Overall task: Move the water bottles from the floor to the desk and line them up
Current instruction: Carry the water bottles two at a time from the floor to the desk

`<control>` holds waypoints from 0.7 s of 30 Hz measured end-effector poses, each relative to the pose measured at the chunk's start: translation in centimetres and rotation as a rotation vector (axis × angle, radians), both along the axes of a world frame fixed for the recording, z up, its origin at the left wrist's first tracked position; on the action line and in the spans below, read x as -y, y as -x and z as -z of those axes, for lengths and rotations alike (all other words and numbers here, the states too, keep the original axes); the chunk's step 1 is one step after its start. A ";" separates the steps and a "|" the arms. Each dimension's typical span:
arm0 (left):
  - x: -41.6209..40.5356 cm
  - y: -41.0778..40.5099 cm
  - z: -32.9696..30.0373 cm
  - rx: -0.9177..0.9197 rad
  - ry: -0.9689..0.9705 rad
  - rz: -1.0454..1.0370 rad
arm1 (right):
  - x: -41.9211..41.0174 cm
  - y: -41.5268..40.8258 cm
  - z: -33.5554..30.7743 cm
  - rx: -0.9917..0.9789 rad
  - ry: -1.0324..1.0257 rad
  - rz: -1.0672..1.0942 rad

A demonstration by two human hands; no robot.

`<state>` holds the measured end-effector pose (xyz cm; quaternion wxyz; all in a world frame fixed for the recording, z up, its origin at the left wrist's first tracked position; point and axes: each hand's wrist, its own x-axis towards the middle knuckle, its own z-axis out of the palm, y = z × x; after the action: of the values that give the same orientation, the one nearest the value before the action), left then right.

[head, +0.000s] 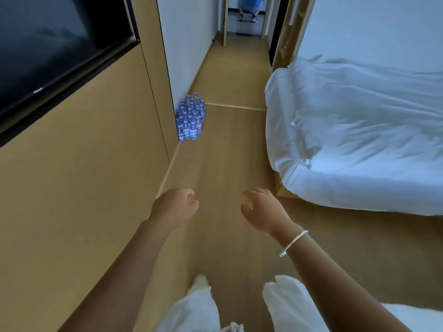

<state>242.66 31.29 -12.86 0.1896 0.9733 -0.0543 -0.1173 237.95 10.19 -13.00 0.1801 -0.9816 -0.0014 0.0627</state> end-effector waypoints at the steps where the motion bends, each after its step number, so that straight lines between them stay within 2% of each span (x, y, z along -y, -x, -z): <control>1: -0.1 -2.7 -0.3 0.000 -0.005 -0.003 | -0.1 -2.5 -0.2 -0.001 -0.001 0.000; 8: -0.4 -19.0 -2.5 0.034 0.002 -0.001 | -0.3 -17.1 -0.9 -0.016 -0.051 0.012; 21: 6.4 -42.8 1.1 -0.021 -0.021 -0.008 | 6.7 -41.3 1.8 -0.030 -0.109 0.026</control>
<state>285.42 24.90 -14.00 0.1802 0.9742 -0.0474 -0.1274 279.24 3.53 -14.82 0.2343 -0.9692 0.0107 0.0746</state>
